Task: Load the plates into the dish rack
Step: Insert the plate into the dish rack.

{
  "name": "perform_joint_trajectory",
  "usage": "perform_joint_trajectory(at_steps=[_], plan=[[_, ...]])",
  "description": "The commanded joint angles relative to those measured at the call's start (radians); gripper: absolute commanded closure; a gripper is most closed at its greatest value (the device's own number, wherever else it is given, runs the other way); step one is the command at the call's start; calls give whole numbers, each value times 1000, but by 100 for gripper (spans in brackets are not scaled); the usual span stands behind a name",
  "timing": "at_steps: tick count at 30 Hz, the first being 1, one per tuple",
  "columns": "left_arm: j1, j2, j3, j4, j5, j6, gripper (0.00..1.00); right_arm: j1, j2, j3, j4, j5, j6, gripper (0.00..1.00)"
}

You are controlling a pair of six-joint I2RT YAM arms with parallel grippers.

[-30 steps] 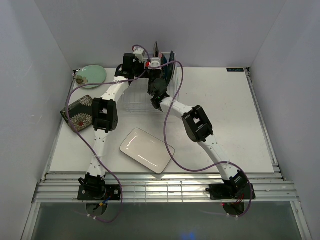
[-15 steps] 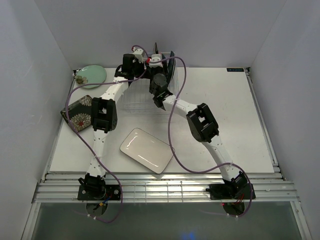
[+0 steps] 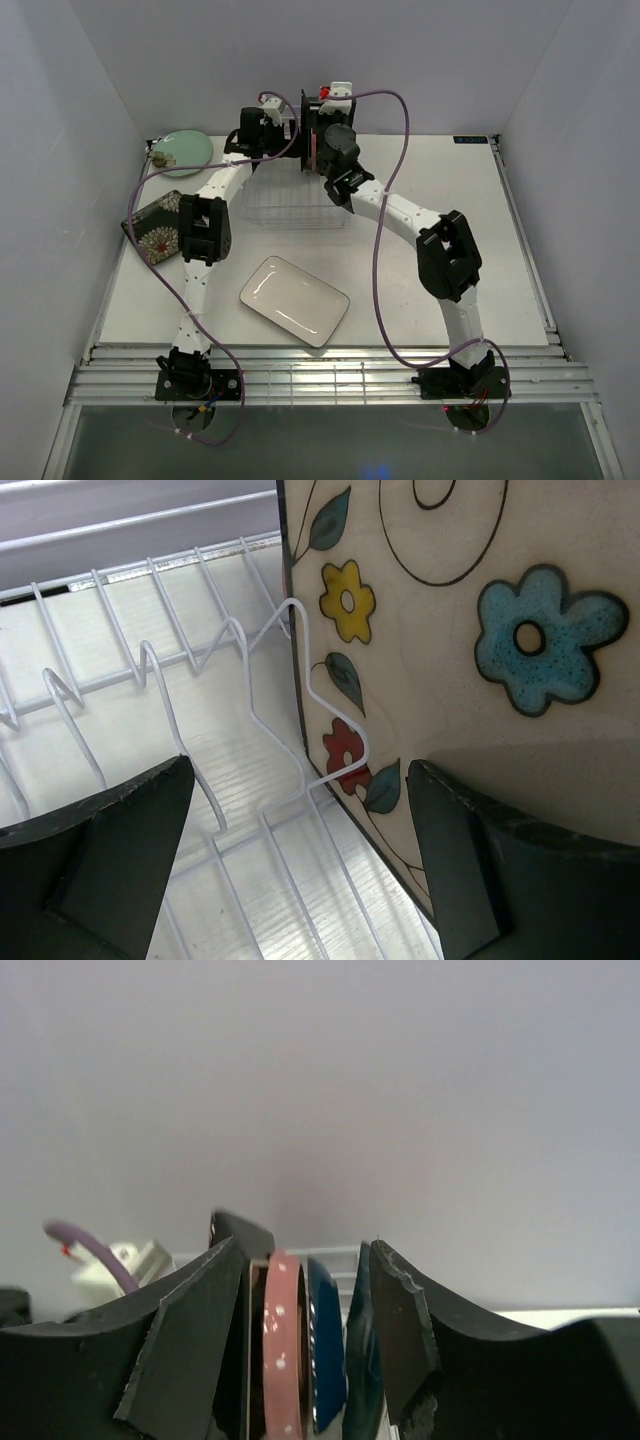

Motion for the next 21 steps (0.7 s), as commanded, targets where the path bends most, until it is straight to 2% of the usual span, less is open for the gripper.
perform_joint_trajectory(at_steps=[1, 5, 9, 21], plan=[[-4, -102, -6, -44, 52, -22, 2, -3, -54, 6, 30, 11, 57, 40], [-1, -102, 1, -50, 38, -23, 2, -3, -43, 43, -4, 13, 48, 41], [8, -116, -18, -47, 49, -28, 2, -3, -97, -65, 21, -15, 77, 42], [31, -151, -81, -21, 103, -83, 2, 4, -148, -256, 28, -69, 172, 43]])
